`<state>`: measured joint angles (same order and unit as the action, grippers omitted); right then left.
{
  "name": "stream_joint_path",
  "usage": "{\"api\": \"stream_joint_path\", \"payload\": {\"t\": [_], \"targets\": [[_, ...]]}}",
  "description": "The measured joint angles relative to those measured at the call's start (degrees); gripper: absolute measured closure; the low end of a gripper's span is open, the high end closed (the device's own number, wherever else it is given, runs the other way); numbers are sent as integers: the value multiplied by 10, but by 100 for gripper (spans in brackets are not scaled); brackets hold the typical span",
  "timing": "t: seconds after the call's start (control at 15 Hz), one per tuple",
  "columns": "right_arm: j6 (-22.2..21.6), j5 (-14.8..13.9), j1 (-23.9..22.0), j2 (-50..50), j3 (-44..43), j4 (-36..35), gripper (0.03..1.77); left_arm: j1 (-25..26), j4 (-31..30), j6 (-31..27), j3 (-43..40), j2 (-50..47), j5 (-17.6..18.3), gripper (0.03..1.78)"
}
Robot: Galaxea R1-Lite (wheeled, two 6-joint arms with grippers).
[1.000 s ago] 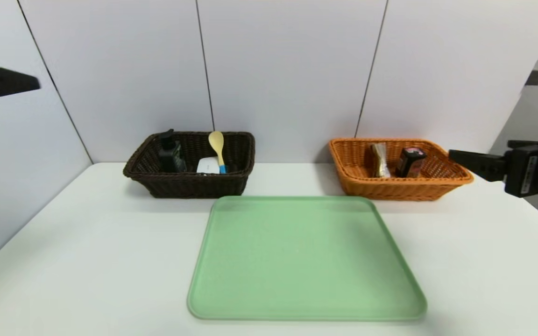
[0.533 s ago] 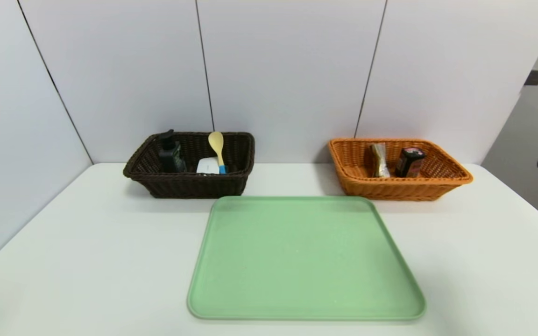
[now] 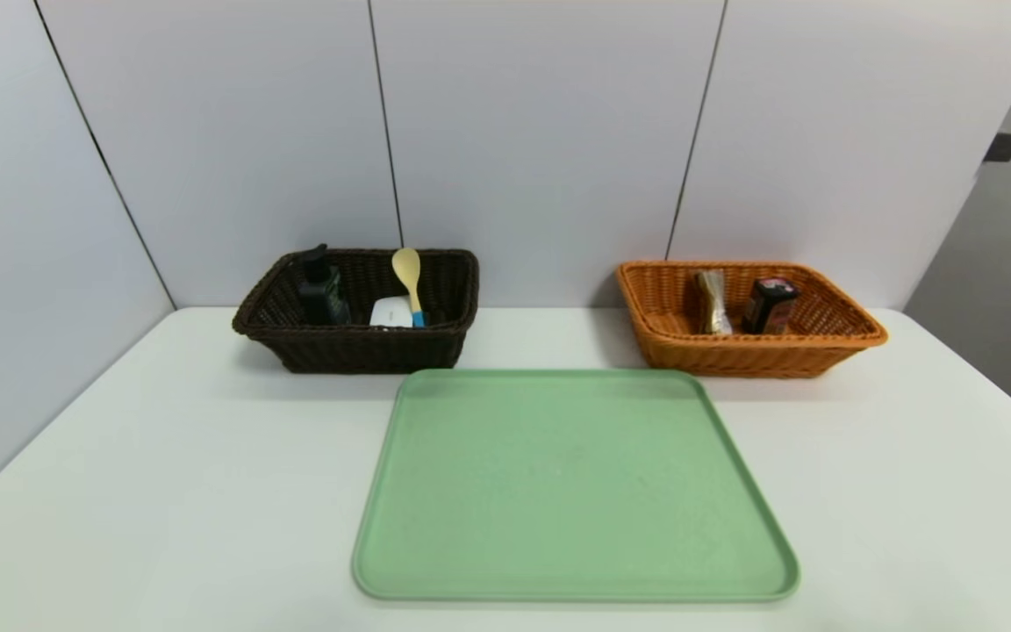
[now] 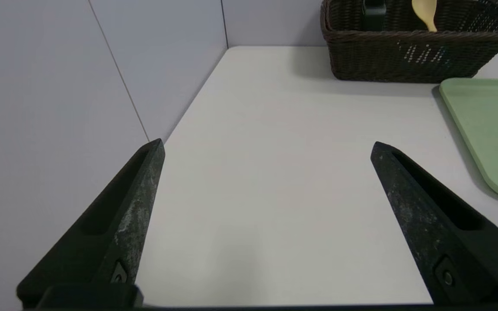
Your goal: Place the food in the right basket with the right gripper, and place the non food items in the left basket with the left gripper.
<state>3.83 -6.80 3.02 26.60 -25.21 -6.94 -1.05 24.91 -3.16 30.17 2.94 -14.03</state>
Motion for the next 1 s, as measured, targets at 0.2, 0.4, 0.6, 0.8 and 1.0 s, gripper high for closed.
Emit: {"api": "stream_joint_path", "payload": {"t": [0.2,0.4,0.6,0.8,1.0], "targets": [[23,5,-12,-98,24,62,9,1,-14,-6,-13,-24,9,12],[46,5,-27,-197,55,104,9,1,-17,-5,-24,-30,28,12],[66,11,-31,-248,122,36,9,2,-99,-7,-79,-31,39,12],[94,36,-32,-262,218,-88,9,1,-246,-44,-191,-31,42,12],[98,79,-32,-267,248,-67,9,1,-375,-78,-283,-31,59,12]]}}
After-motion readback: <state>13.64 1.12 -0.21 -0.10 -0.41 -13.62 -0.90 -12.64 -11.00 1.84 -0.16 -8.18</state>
